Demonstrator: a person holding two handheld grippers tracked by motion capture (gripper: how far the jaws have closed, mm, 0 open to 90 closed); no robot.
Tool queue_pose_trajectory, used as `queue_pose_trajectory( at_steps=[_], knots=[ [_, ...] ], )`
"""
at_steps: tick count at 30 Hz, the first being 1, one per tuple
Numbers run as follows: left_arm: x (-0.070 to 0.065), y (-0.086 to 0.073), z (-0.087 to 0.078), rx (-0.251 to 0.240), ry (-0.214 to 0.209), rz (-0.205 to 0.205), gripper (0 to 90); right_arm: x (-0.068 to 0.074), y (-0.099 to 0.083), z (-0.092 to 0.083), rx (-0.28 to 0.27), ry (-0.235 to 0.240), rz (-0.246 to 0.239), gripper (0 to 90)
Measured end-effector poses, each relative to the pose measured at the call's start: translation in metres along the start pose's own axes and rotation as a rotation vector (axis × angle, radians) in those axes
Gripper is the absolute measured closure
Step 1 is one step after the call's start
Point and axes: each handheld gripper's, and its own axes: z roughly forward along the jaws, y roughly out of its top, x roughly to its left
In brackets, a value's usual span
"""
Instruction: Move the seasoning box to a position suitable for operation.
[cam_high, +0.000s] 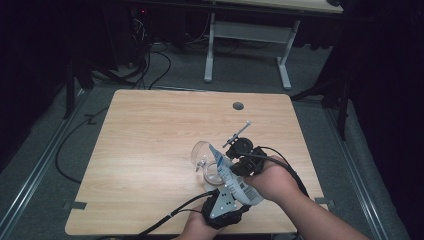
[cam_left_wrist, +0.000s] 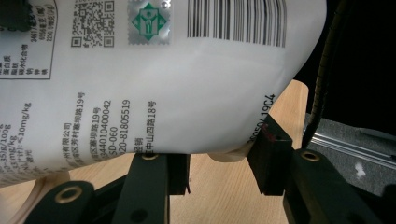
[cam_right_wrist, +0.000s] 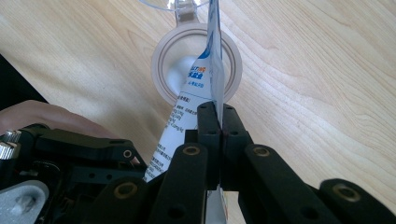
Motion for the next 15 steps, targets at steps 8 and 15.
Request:
queue_pose_trajectory(
  at_steps=[8,15],
  knots=[
    [0.0001,0.0008,0.0001,-0.001,-0.004,-0.006,62.9,-0.0012,0.0003,-0.0005,-0.003,-0.002,-0.008,90.0],
    [0.0007,0.0008,0.0004,-0.004,-0.005,-0.012,62.8,-0.0018,0.0015,0.0006,-0.001,-0.002,-0.012,90.0]
  ],
)
